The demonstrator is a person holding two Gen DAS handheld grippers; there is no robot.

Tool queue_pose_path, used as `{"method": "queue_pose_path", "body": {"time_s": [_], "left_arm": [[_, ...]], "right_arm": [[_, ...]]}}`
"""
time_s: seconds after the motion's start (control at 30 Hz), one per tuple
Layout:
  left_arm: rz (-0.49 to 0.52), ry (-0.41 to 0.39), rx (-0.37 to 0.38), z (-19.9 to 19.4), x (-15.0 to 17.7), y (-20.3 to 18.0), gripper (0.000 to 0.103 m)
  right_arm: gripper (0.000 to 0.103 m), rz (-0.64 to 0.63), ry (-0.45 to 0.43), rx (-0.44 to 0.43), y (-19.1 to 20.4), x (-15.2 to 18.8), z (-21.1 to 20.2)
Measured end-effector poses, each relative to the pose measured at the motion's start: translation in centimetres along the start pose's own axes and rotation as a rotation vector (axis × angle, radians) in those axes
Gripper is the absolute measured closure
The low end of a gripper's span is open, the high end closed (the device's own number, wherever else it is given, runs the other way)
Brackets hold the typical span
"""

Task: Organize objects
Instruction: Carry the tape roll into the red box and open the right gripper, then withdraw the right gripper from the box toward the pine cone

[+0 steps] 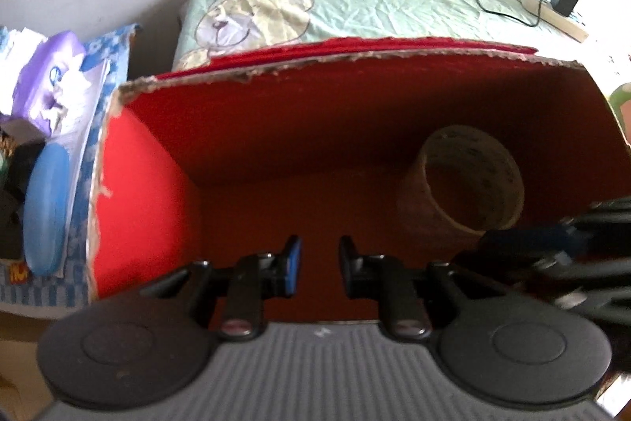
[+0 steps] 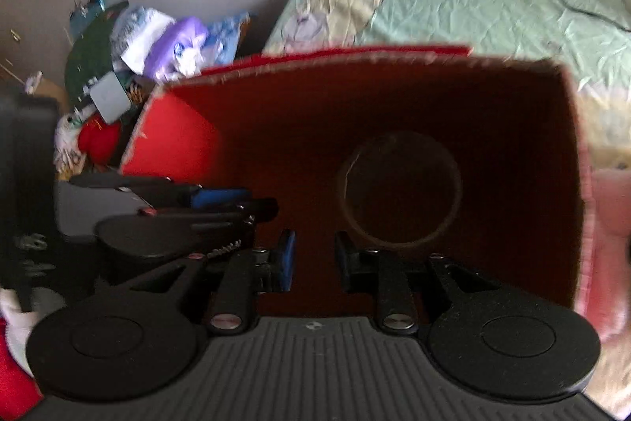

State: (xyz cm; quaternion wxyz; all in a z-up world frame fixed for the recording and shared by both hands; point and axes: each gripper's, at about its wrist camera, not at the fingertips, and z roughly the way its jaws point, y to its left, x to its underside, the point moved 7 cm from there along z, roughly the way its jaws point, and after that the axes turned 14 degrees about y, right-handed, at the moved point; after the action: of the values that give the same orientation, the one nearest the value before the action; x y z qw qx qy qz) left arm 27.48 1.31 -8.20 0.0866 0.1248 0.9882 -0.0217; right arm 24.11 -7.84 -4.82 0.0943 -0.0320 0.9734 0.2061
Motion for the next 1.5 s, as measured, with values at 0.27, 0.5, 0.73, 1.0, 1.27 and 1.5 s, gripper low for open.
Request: {"method": "queue_pose_path", "body": {"time_s": [0.27, 0.5, 0.73, 1.0, 1.27, 1.5], "left_arm": [[-0.014, -0.001, -0.015, 0.4, 0.1, 0.3, 0.073], [0.004, -0.001, -0.034, 0.7, 0.3, -0.1, 0.072], [0.007, 0.013, -0.046, 0.9, 0.2, -0.1, 0.068], [0.03, 0.017, -0.086, 1.0, 0.3, -0.5, 0.068], [0.069, -0.085, -0.119, -0.4, 0.7, -1.3, 0.068], [0.012, -0.249, -0.053, -6.0, 2.9, -2.2, 0.068]], "right_arm": [[0.084, 0.339, -0.036, -0.127, -2.7, -0.7, 1.2], [0.083, 0.427, -0.138, -0.037, -3.8, 0.9, -0.1], [0.077, 0.378, -0.124, -0.039, -3.4, 1.1, 0.5], [0.077, 0.34, -0.164, -0.088, -3.3, 1.2, -0.7], [0.077, 0.264, -0.381, -0.108, -3.3, 4.0, -5.4], [0.076, 0.232, -0.548, -0.146, -4.3, 6.7, -9.2]]}}
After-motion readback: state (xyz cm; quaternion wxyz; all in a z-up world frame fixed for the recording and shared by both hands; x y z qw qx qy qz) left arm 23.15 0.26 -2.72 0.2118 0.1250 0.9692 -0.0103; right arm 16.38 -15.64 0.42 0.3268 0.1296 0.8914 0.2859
